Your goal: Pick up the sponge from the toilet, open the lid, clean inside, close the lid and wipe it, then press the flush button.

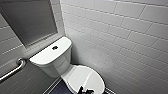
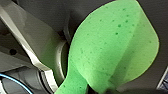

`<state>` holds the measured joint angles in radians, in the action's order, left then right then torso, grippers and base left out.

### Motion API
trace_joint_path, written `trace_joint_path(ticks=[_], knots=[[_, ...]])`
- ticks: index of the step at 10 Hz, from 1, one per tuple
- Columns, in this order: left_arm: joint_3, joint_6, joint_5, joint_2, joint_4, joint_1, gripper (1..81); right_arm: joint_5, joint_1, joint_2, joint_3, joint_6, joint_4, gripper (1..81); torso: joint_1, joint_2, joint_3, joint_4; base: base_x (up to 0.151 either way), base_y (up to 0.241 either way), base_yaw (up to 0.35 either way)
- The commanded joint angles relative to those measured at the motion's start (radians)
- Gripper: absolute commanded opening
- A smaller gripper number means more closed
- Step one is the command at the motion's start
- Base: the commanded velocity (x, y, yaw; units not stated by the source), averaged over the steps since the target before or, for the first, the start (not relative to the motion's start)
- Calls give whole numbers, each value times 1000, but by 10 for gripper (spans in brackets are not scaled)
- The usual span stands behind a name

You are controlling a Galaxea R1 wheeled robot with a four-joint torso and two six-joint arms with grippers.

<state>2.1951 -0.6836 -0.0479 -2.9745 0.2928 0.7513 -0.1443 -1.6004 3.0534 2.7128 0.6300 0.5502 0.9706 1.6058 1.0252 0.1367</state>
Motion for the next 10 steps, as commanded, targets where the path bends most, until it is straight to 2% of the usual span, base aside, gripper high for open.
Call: trace_joint_path(ticks=[1,6,8,10], knots=[[-57,9,-40,-22,-24,-145,811,40,9,4,-4,2,5,10,0,0,0,0,0,0,0],[-34,7,-55,-25,-23,-148,811,40,7,4,1,2,2,10,0,0,0,0,0,0,0],[-38,9,-99,-15,-44,-152,811,40,9,4,2,2,2,10,0,0,0,0,0,0,0],[-44,9,-104,-19,-67,-160,811,40,9,-2,2,2,-3,10,0,0,0,0,0,0,0]])
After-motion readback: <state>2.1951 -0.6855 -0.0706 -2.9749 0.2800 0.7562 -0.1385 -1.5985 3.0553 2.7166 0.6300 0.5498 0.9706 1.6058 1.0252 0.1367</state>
